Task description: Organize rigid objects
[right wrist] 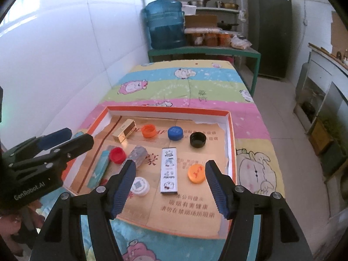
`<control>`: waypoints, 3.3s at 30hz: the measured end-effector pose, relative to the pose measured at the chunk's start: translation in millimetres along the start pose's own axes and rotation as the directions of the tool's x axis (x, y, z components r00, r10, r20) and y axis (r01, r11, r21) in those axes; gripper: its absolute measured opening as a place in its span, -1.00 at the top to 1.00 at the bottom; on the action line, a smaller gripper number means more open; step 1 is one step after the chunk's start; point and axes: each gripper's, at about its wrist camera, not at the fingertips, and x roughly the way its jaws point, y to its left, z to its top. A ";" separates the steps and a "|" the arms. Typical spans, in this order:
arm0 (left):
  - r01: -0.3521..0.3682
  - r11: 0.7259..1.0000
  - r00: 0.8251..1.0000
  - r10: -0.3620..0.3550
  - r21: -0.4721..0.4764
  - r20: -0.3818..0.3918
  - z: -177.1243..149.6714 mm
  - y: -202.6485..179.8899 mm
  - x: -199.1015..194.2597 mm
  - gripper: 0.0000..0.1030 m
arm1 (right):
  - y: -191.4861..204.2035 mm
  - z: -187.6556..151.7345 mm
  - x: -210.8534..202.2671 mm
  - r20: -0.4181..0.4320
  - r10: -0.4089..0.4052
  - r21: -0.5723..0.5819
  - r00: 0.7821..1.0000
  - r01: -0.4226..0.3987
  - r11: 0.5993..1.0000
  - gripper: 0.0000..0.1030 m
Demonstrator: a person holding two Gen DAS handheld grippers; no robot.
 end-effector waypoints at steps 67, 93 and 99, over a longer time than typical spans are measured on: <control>-0.174 0.984 0.962 0.177 -0.033 0.209 -105.4 -27.7 -197.4 -0.22 | 91.9 -108.0 -189.2 0.320 -0.151 -0.020 0.935 0.166 0.986 -0.34; -0.214 0.975 0.953 0.221 -0.055 0.208 -108.4 -22.9 -197.1 -0.21 | 96.4 -109.4 -185.2 0.303 -0.145 -0.018 0.942 0.157 0.987 -0.34; -0.242 0.968 0.947 0.250 -0.067 0.203 -108.7 -21.1 -196.2 -0.21 | 95.8 -109.2 -185.1 0.301 -0.143 -0.018 0.943 0.155 0.988 -0.34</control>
